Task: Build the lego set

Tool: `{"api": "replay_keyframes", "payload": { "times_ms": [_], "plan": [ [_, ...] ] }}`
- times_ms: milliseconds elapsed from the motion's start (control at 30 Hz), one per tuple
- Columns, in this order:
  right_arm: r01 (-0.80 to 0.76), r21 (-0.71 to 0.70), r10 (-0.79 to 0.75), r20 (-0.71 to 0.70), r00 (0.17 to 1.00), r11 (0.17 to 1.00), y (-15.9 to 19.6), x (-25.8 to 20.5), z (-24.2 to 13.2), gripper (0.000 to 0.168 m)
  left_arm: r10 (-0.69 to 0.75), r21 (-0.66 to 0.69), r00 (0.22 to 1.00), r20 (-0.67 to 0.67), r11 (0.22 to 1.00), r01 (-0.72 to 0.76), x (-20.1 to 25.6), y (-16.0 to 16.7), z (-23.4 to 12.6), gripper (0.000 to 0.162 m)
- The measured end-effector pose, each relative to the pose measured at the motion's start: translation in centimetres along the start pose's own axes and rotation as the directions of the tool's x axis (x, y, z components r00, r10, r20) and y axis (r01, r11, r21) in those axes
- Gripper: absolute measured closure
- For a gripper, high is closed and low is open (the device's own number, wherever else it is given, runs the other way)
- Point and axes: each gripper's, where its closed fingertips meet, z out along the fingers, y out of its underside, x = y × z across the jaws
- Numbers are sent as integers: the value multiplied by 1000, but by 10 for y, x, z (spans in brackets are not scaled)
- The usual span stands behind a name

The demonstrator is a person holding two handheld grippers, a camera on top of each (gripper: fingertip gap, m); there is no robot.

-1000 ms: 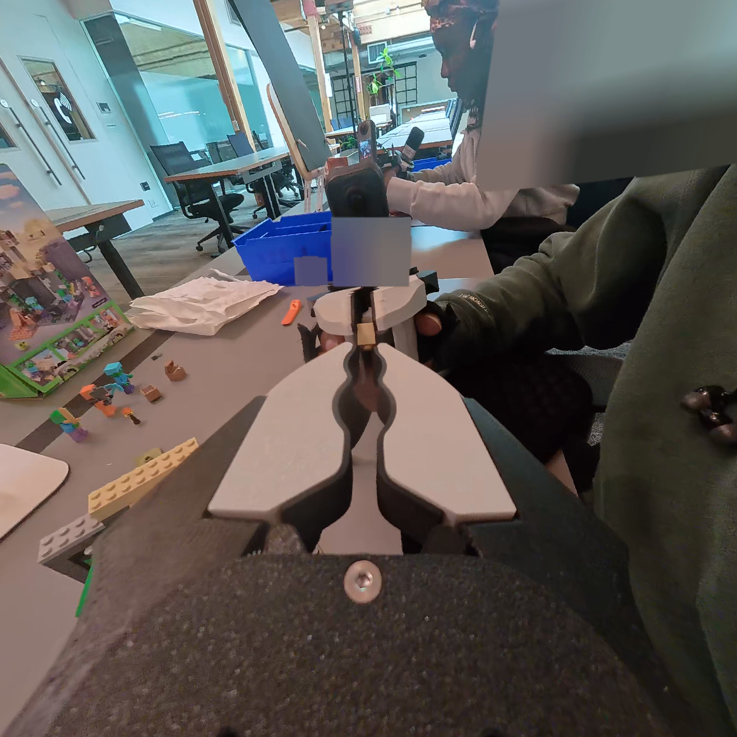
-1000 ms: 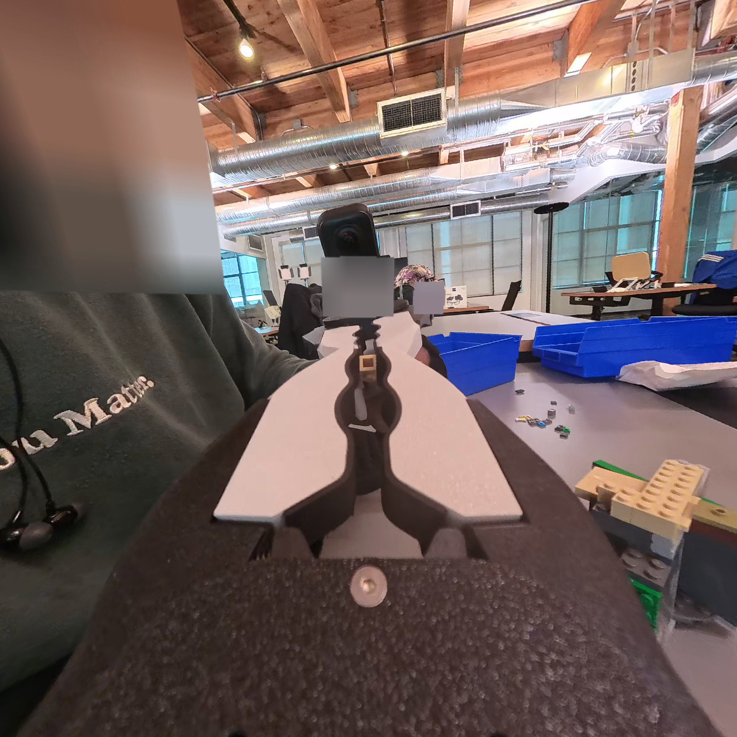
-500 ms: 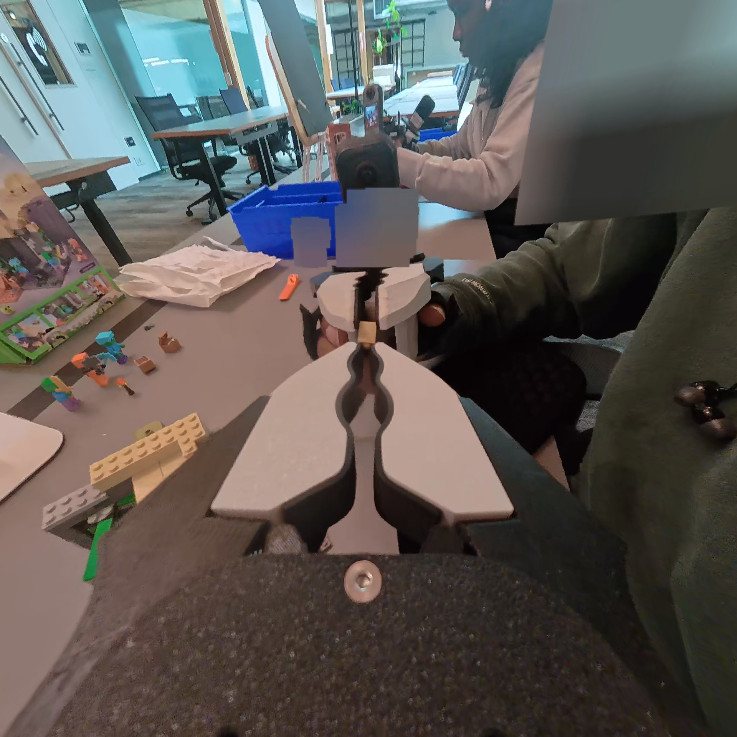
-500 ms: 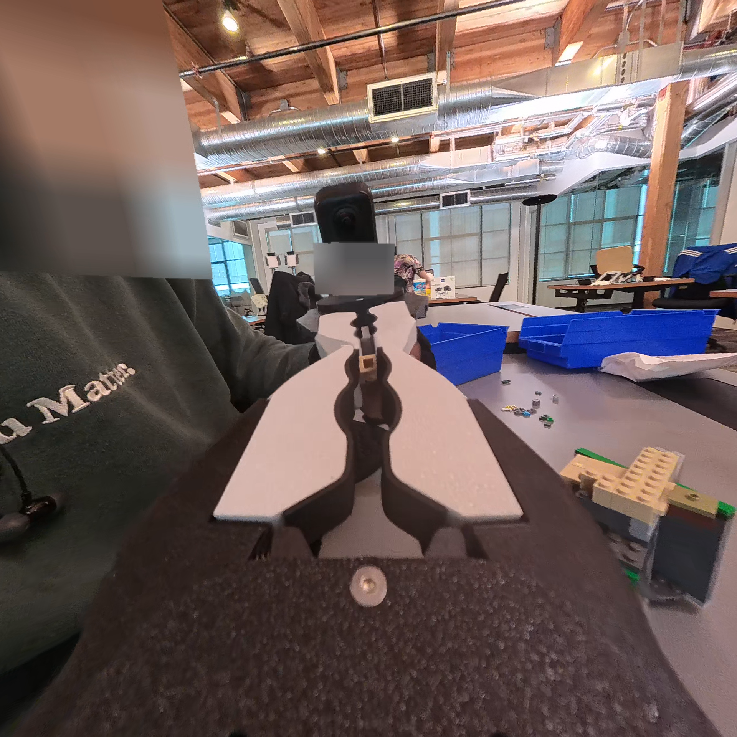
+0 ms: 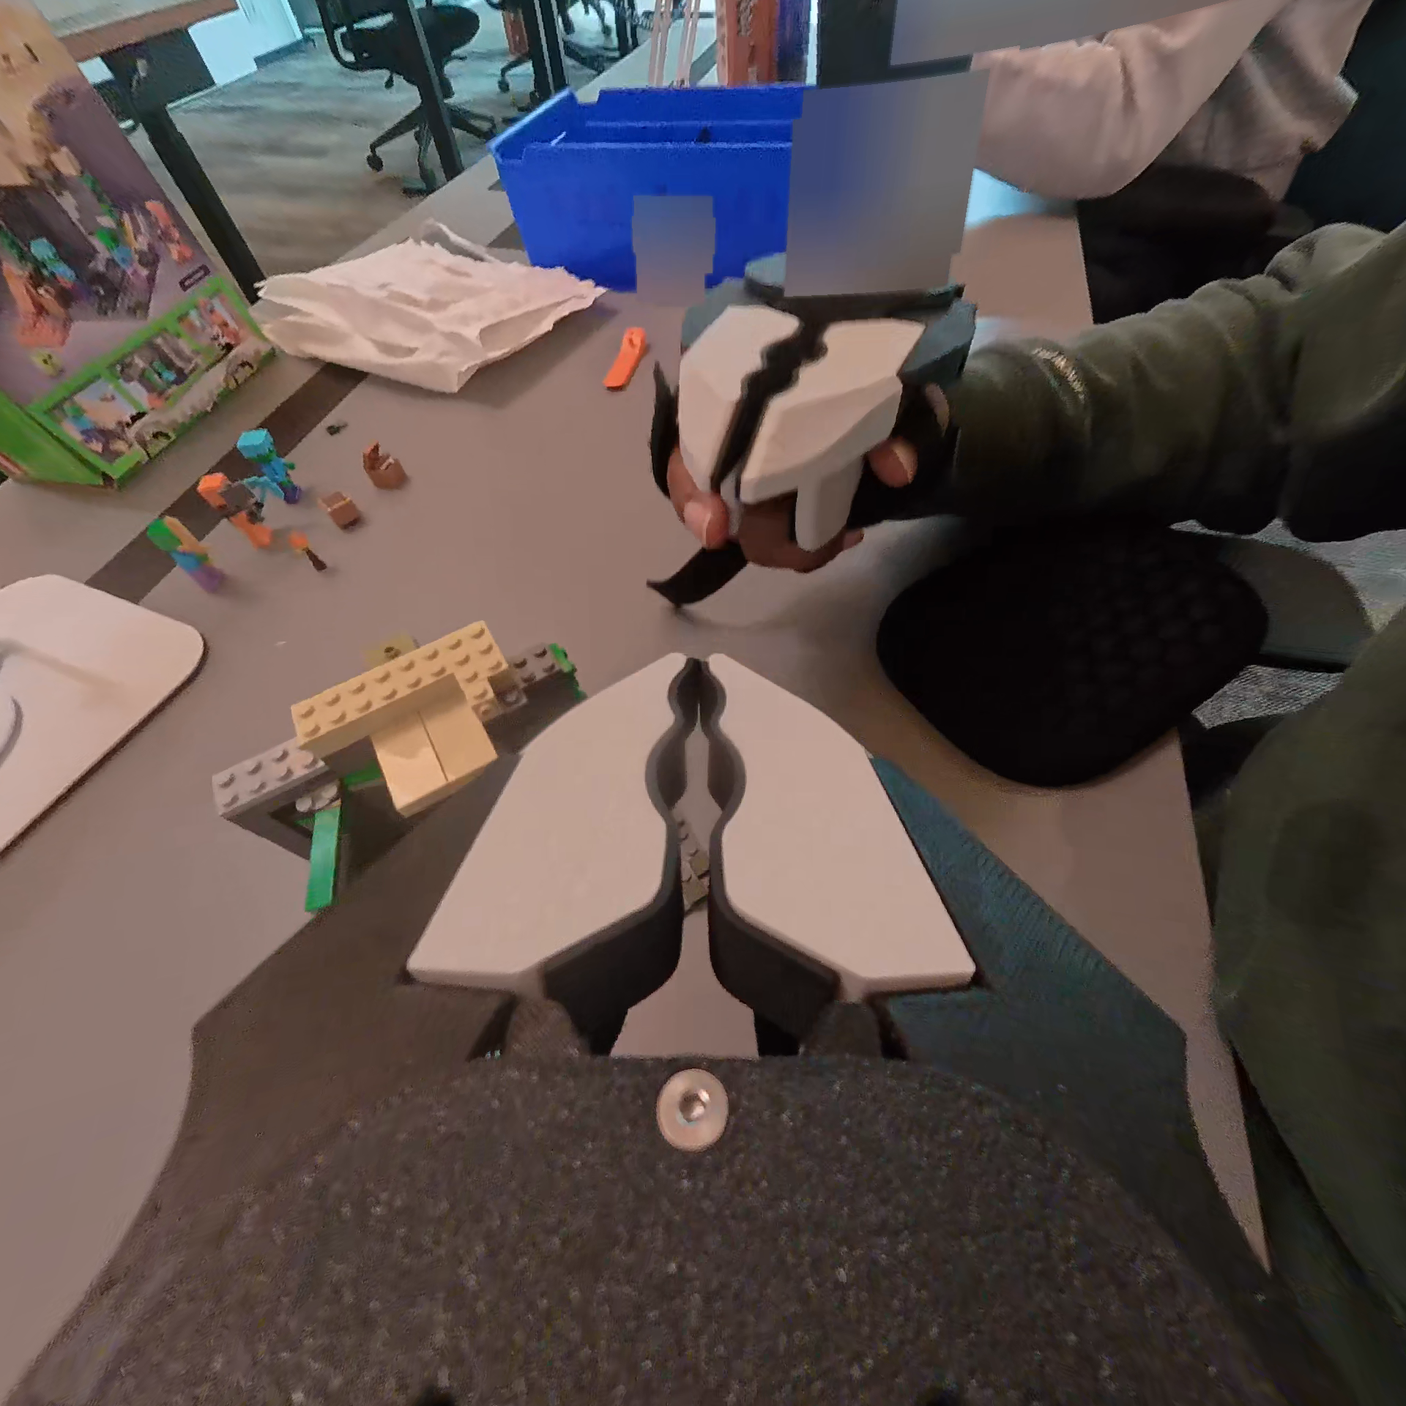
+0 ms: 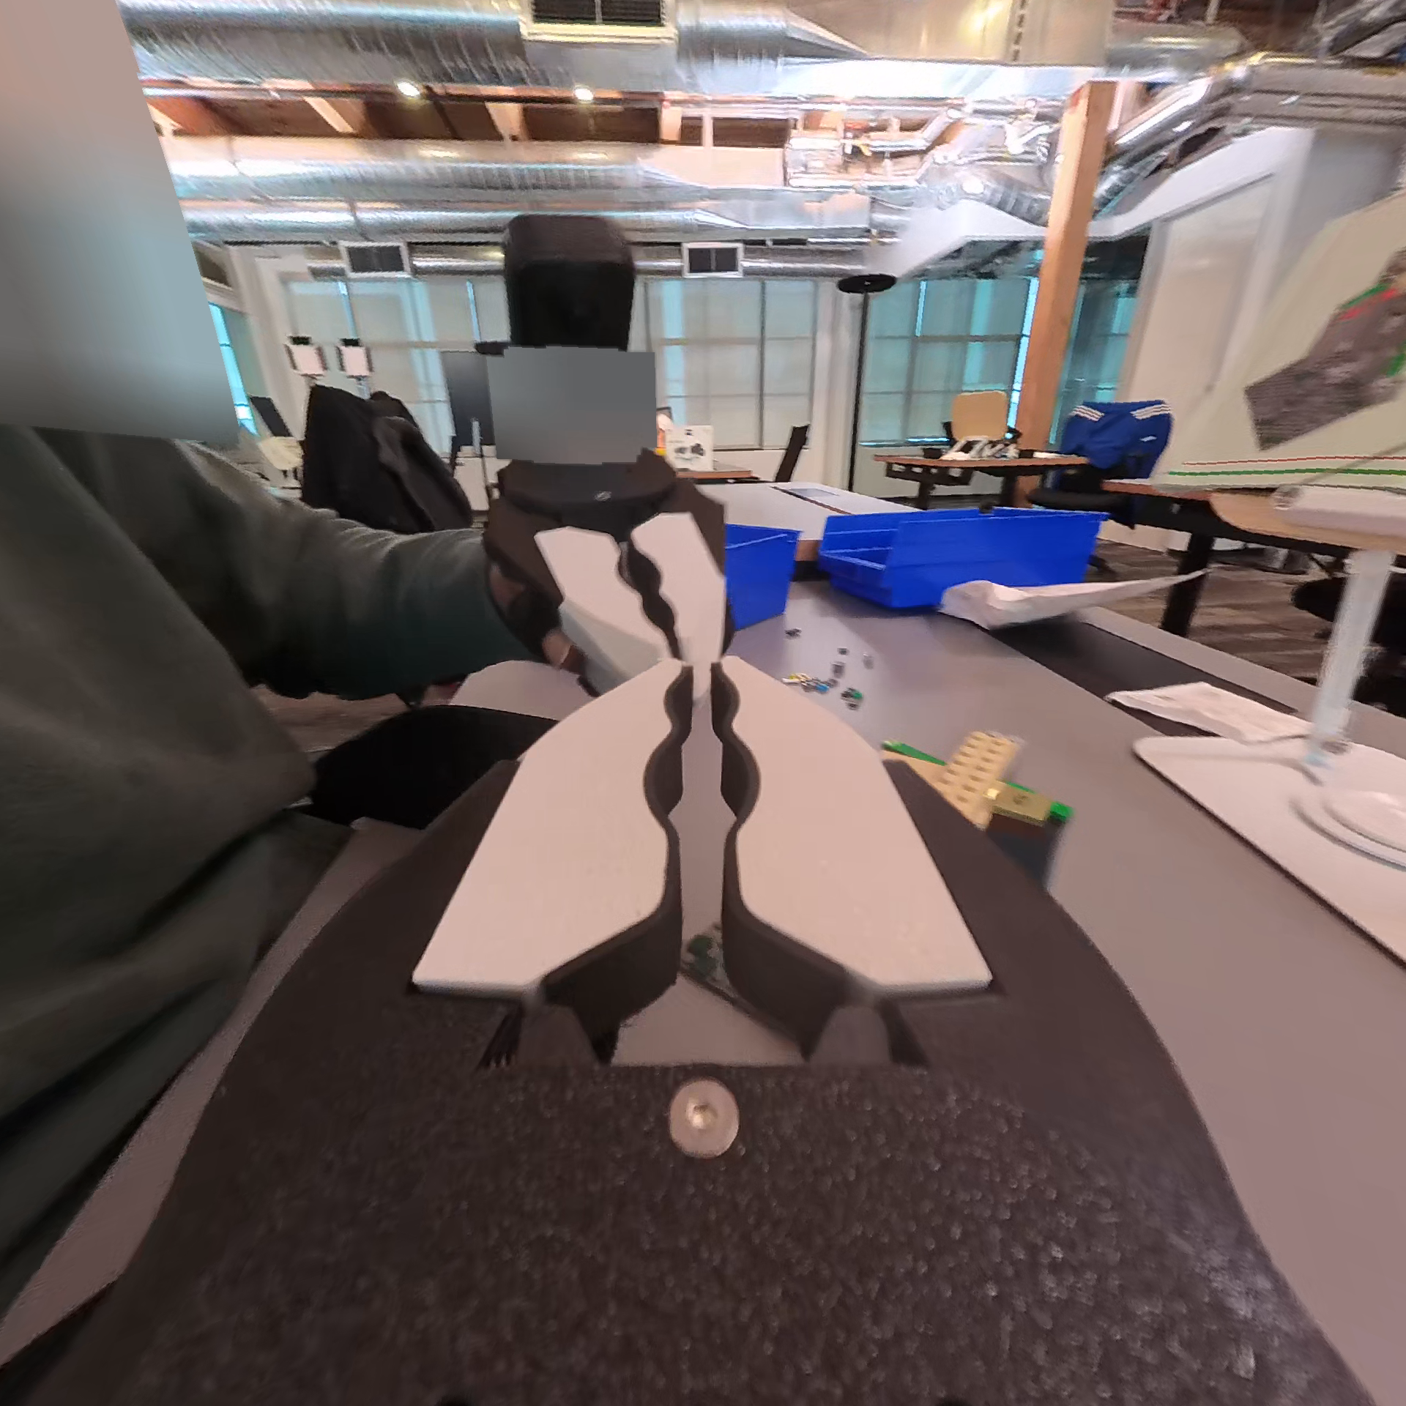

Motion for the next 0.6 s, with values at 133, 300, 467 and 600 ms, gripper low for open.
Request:
{"api": "replay_keyframes", "payload": {
  "times_ms": [133, 300, 467, 600],
  "plan": [
    [22, -54, -23, -14, 1000, 998, 9, 4, 0, 165, 2, -57, 1000, 28, 998, 0, -4, 23, 4, 162],
    [93, -213, -86, 38, 996, 973, 41, -7, 10, 165, -6, -112, 997, 72, 994, 14, -12, 50, 0, 162],
    [229, -467, -185, 139, 973, 854, 92, -24, 18, 162, 13, -174, 988, 152, 985, 14, -25, 76, -12, 162],
    [289, -633, -218, 190, 957, 718, 120, -35, 27, 150, -16, -191, 970, 242, 979, 64, -55, 95, -26, 162]
  ]
}}
